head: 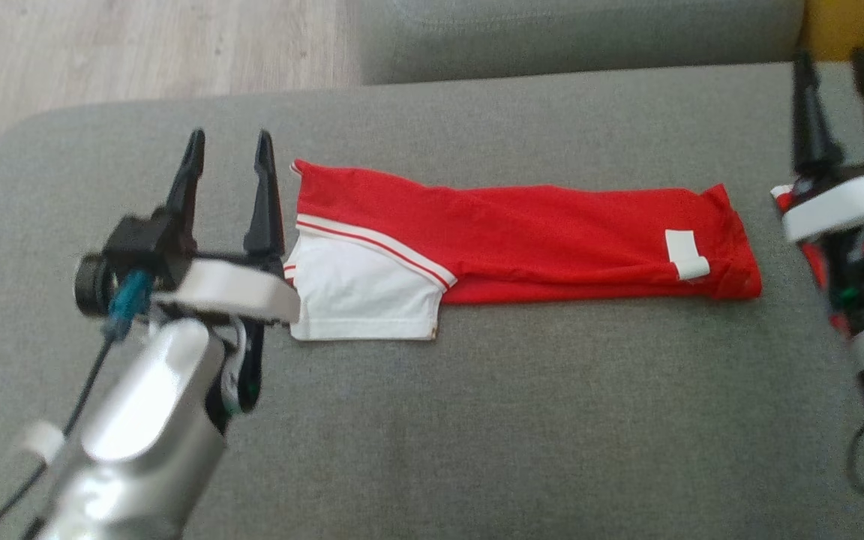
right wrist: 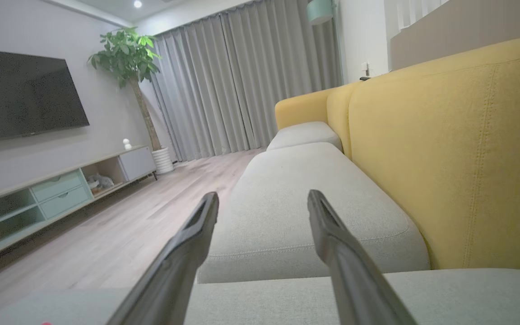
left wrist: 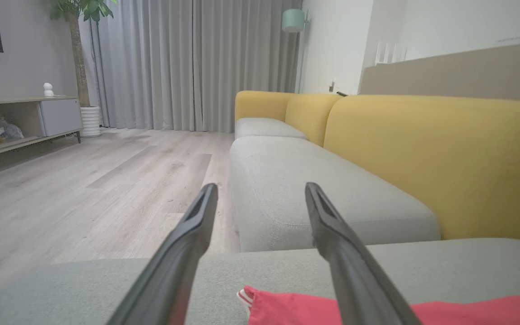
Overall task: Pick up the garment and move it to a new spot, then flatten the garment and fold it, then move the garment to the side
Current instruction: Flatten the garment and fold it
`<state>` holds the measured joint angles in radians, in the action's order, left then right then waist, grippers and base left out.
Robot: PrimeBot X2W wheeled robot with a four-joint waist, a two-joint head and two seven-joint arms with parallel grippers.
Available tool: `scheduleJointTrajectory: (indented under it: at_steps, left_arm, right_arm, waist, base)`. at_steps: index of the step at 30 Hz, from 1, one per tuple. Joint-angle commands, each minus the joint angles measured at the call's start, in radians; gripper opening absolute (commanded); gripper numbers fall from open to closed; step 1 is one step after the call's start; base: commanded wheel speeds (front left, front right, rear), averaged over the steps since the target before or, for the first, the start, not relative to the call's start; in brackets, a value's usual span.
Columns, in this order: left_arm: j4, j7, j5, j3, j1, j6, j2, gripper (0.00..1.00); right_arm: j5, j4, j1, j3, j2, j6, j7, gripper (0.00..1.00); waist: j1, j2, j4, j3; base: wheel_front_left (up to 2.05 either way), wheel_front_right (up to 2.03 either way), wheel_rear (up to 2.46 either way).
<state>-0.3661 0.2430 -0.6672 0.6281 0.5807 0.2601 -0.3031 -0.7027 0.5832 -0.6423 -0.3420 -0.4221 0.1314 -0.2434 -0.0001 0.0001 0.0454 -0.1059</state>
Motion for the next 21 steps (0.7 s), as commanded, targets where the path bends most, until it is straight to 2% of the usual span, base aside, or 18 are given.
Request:
scheduleJointTrajectory:
  at_steps: [1, 6, 8, 10, 12, 16, 21]
  left_arm:
    - [0.056, 0.013, -0.002, -0.062, -0.010, 0.017, -0.012, 1.00]
    - [0.162, 0.018, 0.054, -0.152, -0.162, 0.058, 0.042, 1.00]
    - [0.196, 0.018, 0.080, -0.194, -0.242, 0.058, 0.081, 1.00]
    - [0.215, 0.018, 0.124, -0.230, -0.314, 0.052, 0.112, 1.00]
    - [0.220, 0.018, 0.140, -0.253, -0.347, 0.046, 0.131, 1.00]
    - [0.210, 0.019, 0.223, -0.305, -0.433, -0.006, 0.173, 1.00]
    - [0.199, 0.019, 0.286, -0.362, -0.443, -0.067, 0.212, 1.00]
  right_arm:
    - [0.060, -0.048, 0.043, 0.039, 0.040, -0.001, -0.015, 1.00]
    - [0.262, -0.160, 0.217, 0.219, 0.222, -0.001, -0.018, 1.00]
    - [0.311, -0.196, 0.295, 0.270, 0.295, -0.001, -0.018, 1.00]
    - [0.344, -0.223, 0.366, 0.301, 0.337, -0.001, -0.018, 1.00]
    - [0.356, -0.236, 0.397, 0.309, 0.349, -0.001, -0.018, 1.00]
    - [0.377, -0.257, 0.485, 0.298, 0.369, -0.001, -0.018, 1.00]
    - [0.375, -0.261, 0.486, 0.297, 0.371, -0.001, -0.018, 1.00]
  waist:
    - [0.0001, -0.0001, -0.001, 0.019]
    - [0.0001, -0.0001, -0.002, 0.044]
    - [0.0001, -0.0001, -0.003, 0.050]
    - [0.0001, -0.0001, -0.003, 0.056]
    - [0.0001, -0.0001, -0.003, 0.057]
    - [0.0001, -0.0001, -0.005, 0.057]
    - [0.0001, -0.0001, -0.002, 0.023]
  base:
    - [0.00, 0.00, 0.00]
    - [0.00, 0.00, 0.00]
    - [0.00, 0.00, 0.00]
    - [0.00, 0.00, 0.00]
    - [0.00, 0.00, 0.00]
    - [0.00, 0.00, 0.00]
    - [0.00, 0.00, 0.00]
